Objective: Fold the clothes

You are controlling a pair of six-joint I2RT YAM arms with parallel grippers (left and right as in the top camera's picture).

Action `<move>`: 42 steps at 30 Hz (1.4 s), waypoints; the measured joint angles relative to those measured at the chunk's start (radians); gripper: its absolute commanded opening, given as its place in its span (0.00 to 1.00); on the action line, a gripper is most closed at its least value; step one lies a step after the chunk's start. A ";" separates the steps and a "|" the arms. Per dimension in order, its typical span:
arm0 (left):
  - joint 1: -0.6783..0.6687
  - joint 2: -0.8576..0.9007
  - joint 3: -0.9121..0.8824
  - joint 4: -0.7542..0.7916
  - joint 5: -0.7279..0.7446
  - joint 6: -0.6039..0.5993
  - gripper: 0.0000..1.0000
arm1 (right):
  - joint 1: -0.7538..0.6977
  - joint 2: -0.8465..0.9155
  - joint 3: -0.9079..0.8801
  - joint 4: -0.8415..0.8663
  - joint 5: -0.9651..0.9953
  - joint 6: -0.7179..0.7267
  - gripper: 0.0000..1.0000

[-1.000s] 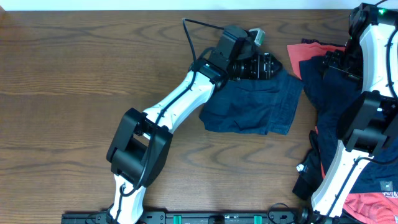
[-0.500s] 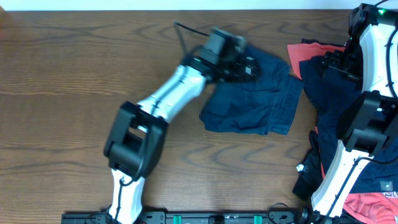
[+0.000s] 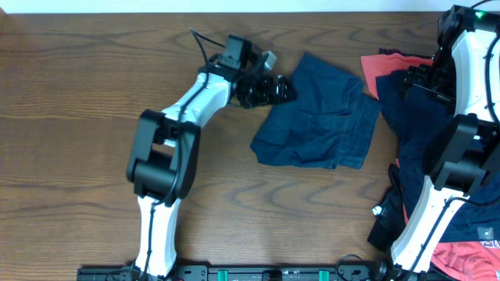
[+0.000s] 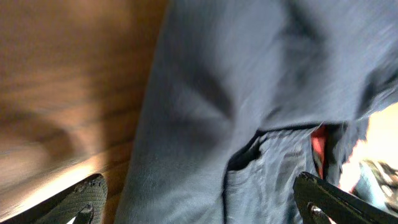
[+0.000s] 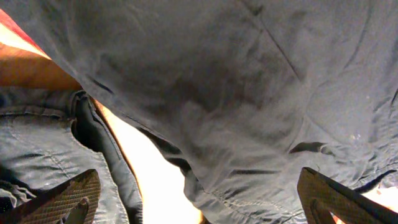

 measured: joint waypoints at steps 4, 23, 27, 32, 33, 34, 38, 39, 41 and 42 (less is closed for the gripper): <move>0.006 0.056 0.000 0.012 0.132 0.047 0.95 | 0.000 0.000 0.000 -0.003 0.000 0.000 0.99; 0.062 0.141 -0.001 0.047 0.397 0.117 0.06 | 0.000 0.000 0.000 -0.020 -0.003 -0.003 0.99; 0.144 0.141 -0.001 0.040 0.406 0.093 0.06 | 0.000 0.000 0.000 -0.020 -0.003 -0.007 0.99; 0.293 0.141 -0.001 0.011 0.406 0.085 0.06 | 0.006 0.000 0.000 -0.017 -0.003 -0.011 0.99; 0.322 0.141 -0.001 0.009 0.406 0.084 0.06 | 0.008 0.000 0.000 -0.016 -0.003 -0.011 0.99; 0.343 0.141 -0.001 0.009 0.405 0.084 0.06 | 0.009 0.000 0.000 -0.015 -0.003 -0.011 0.99; 0.401 0.141 -0.001 -0.002 0.397 0.081 0.06 | 0.027 0.000 0.000 -0.008 -0.003 -0.013 0.99; 0.403 0.141 -0.001 -0.003 0.395 0.081 0.06 | 0.033 0.000 0.000 -0.005 -0.003 -0.015 0.99; 0.397 0.141 -0.001 -0.002 0.391 0.081 0.15 | 0.046 0.000 0.000 -0.001 -0.003 -0.018 0.99; 0.391 0.141 -0.001 -0.002 0.390 0.080 0.30 | 0.053 0.000 0.000 0.000 -0.003 -0.021 0.99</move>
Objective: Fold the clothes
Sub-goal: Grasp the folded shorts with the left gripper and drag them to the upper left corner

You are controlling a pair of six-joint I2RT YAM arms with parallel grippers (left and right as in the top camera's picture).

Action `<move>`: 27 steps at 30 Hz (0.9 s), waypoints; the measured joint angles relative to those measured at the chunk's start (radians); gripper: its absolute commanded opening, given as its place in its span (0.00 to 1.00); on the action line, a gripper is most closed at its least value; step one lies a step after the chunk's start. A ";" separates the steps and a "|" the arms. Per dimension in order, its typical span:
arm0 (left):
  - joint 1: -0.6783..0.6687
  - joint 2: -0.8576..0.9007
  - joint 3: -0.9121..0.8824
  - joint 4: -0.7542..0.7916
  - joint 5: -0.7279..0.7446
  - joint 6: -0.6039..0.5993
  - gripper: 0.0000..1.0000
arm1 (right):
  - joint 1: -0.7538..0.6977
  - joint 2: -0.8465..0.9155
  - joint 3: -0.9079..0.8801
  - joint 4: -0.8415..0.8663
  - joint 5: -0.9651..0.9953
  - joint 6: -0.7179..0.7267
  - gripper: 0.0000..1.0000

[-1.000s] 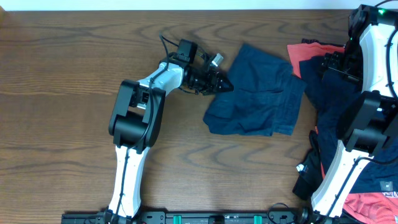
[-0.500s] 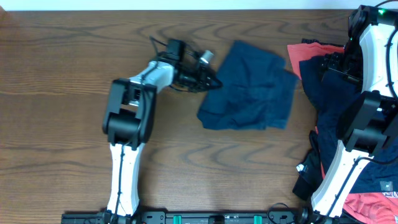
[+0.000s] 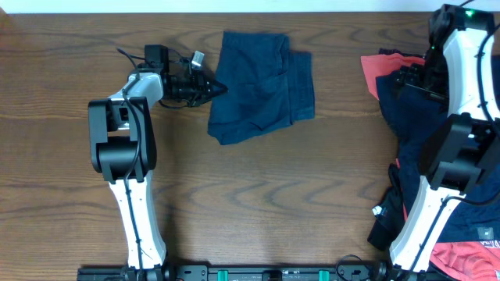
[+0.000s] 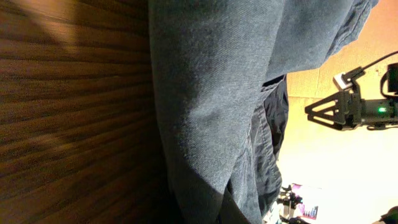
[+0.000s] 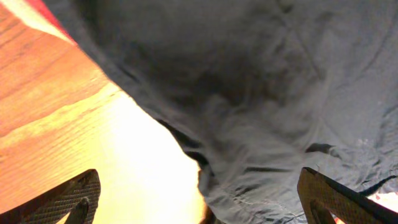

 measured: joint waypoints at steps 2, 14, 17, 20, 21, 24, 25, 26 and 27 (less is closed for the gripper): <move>-0.012 0.000 0.000 0.001 -0.003 -0.001 0.52 | 0.014 0.000 0.000 0.001 0.000 -0.005 0.99; -0.075 0.000 0.000 0.037 -0.010 -0.018 0.77 | 0.051 0.000 0.000 0.002 0.000 -0.020 0.99; -0.090 0.000 0.000 0.062 -0.020 -0.029 0.43 | 0.053 0.000 0.000 0.002 0.000 -0.023 0.99; -0.111 0.000 0.000 0.099 -0.056 -0.048 0.06 | 0.058 0.000 0.000 0.002 0.000 -0.023 0.99; -0.117 0.000 0.000 0.106 -0.066 -0.055 0.06 | 0.061 0.000 0.000 0.002 0.000 -0.023 0.99; -0.141 0.000 0.000 0.114 -0.111 -0.087 0.06 | 0.079 0.000 0.000 0.002 0.000 -0.029 0.99; -0.150 0.000 0.000 0.115 -0.125 -0.098 0.06 | 0.089 0.000 0.000 0.002 -0.002 -0.034 0.99; -0.153 0.000 0.000 0.115 -0.131 -0.104 0.06 | 0.096 0.000 0.000 0.002 -0.002 -0.037 0.99; -0.156 0.000 0.000 0.117 -0.137 -0.113 0.06 | 0.105 0.000 0.000 0.002 -0.002 -0.042 0.99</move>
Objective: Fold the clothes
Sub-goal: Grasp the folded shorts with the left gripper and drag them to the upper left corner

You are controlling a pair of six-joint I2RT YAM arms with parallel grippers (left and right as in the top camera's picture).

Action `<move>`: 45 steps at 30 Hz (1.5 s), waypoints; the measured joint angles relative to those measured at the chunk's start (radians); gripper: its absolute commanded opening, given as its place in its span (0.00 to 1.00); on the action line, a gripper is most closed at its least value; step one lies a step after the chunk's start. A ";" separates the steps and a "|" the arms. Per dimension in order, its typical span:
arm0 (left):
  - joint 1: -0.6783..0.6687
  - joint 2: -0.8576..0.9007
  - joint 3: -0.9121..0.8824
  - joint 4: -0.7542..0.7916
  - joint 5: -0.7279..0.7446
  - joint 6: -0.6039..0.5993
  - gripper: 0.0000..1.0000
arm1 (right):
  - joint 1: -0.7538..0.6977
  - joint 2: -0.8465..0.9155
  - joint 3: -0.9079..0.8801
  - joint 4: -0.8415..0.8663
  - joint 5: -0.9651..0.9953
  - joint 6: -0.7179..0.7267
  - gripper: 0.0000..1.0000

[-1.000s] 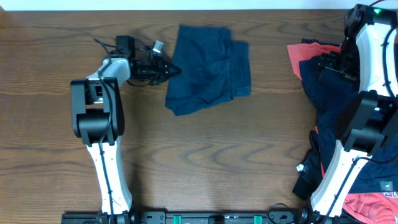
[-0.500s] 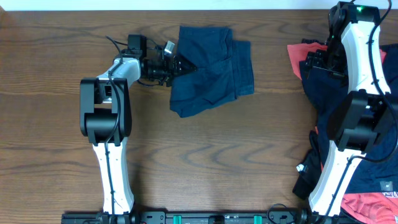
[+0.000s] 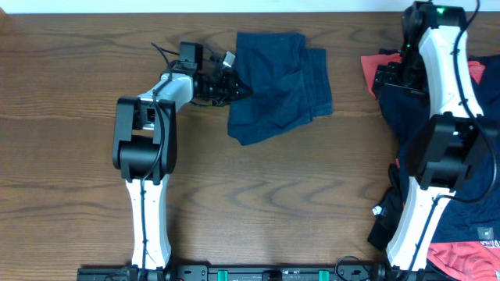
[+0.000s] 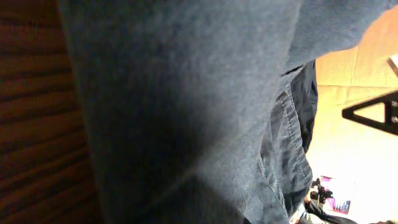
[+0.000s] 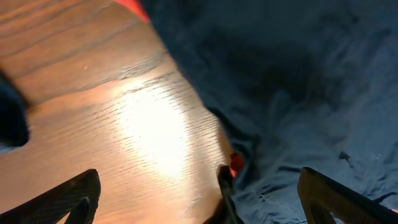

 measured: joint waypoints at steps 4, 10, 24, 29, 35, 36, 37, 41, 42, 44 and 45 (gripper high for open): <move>-0.002 0.000 0.000 -0.001 -0.008 -0.029 0.06 | 0.040 0.000 0.000 0.004 -0.002 -0.014 0.99; -0.003 -0.053 -0.003 -0.026 -0.047 -0.039 0.06 | 0.079 0.000 0.000 0.028 -0.003 -0.022 0.99; 0.068 -0.547 -0.010 -0.252 -0.378 0.023 0.06 | 0.084 0.000 0.000 0.034 -0.048 -0.028 0.99; 0.189 -0.557 -0.010 -0.273 -0.416 0.025 0.06 | 0.084 0.000 0.000 0.026 -0.063 -0.032 0.99; 0.363 -0.556 -0.010 -0.278 -0.450 -0.002 0.06 | 0.084 0.000 0.000 0.015 -0.071 -0.036 0.99; 0.393 -0.556 -0.010 -0.278 -0.456 -0.008 0.06 | 0.084 0.000 0.000 0.013 -0.072 -0.036 0.99; 0.421 -0.556 -0.010 -0.278 -0.462 -0.014 0.06 | 0.084 0.000 0.000 0.011 -0.076 -0.036 0.99; 0.520 -0.556 -0.010 -0.278 -0.507 -0.043 0.06 | 0.085 0.000 0.000 -0.001 -0.089 -0.036 0.99; 0.542 -0.556 -0.010 -0.278 -0.522 -0.050 0.06 | 0.086 0.000 0.000 -0.005 -0.089 -0.036 0.99; 0.585 -0.556 -0.010 -0.277 -0.546 -0.059 0.06 | 0.092 0.000 0.000 -0.015 -0.091 -0.036 0.99; 0.602 -0.556 -0.010 -0.277 -0.555 -0.062 0.06 | 0.097 0.000 0.000 -0.019 -0.092 -0.036 0.99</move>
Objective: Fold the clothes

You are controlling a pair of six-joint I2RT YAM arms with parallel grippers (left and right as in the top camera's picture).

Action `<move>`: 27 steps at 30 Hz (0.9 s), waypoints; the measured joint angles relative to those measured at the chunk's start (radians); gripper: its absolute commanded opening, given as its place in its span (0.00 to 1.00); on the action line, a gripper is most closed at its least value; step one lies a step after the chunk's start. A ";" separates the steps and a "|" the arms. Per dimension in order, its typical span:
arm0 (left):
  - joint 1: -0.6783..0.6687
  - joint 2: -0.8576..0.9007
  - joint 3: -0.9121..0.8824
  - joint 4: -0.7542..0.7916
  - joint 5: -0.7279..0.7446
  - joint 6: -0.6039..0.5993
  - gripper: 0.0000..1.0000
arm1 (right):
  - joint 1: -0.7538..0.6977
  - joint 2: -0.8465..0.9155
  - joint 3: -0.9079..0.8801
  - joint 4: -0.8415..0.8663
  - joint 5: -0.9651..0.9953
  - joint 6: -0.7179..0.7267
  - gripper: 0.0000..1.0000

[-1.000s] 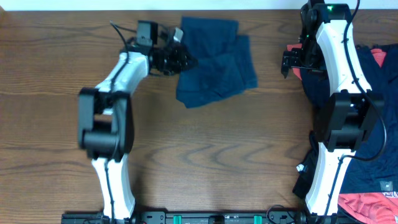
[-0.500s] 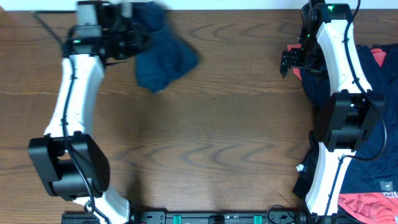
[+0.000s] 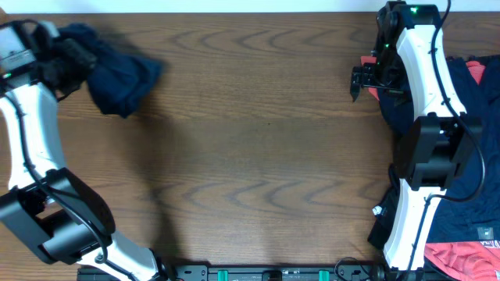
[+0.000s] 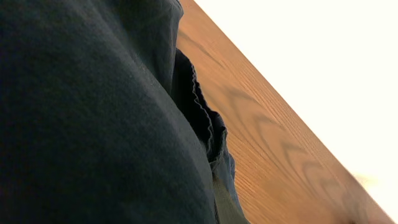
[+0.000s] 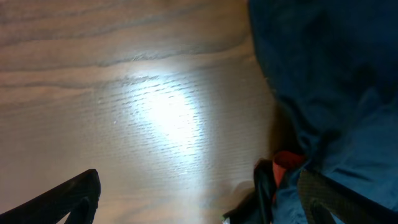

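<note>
The folded navy shorts [image 3: 119, 78] are bunched at the table's far left corner, and my left gripper [image 3: 76, 53] is shut on their edge. The left wrist view is mostly filled by the dark shorts cloth [image 4: 81, 137], with its own fingers hidden. My right gripper [image 3: 365, 80] hangs open at the left edge of the clothes pile [image 3: 478, 140] at the right. In the right wrist view the open right gripper [image 5: 205, 199] is over bare wood, with blue cloth [image 5: 336, 81] and a red bit [image 5: 287, 160] beside its right finger.
The wooden table [image 3: 258, 133] spans the middle of the overhead view. Navy and red garments of the pile run down the right edge to a red piece [image 3: 461, 261] at the front right. The right arm [image 3: 426, 86] stands over the pile.
My left gripper has moved with the navy shorts from the back middle to the far left corner. The right gripper has moved left, off the pile's cloth to its edge over wood.
At first the shorts lay folded at the back middle with my left gripper at their left edge, open. Then it was hidden in their cloth at two moments, the shorts shifted slightly. Now they are at the far left corner. The right gripper stayed open, moving off the pile.
</note>
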 measured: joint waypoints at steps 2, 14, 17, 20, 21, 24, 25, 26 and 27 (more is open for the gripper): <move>0.043 0.000 0.000 0.000 -0.017 -0.004 0.06 | 0.013 0.000 0.000 -0.006 -0.002 0.000 0.99; 0.290 0.008 0.000 -0.027 -0.103 -0.002 0.06 | 0.089 0.000 0.000 -0.019 -0.011 0.000 0.99; 0.307 0.042 0.001 -0.070 -0.102 0.001 0.06 | 0.098 0.000 0.000 -0.019 -0.014 0.000 0.99; 0.303 0.105 0.003 -0.129 -0.092 -0.004 0.06 | 0.105 0.000 0.000 -0.019 -0.024 0.000 0.99; 0.301 0.127 0.003 -0.148 -0.091 -0.009 0.06 | 0.105 0.000 0.000 -0.020 -0.027 0.000 0.99; 0.297 0.208 0.002 -0.209 -0.080 -0.042 0.06 | 0.106 0.000 0.000 -0.024 -0.042 0.000 0.99; 0.297 0.229 0.002 -0.222 -0.079 -0.052 0.06 | 0.106 0.000 0.000 -0.026 -0.045 0.000 0.99; 0.297 0.250 0.002 -0.233 -0.076 -0.063 0.06 | 0.106 0.000 0.000 -0.028 -0.047 0.000 0.99; 0.297 0.266 0.002 -0.244 -0.073 -0.074 0.06 | 0.106 0.000 0.000 -0.029 -0.049 0.000 0.99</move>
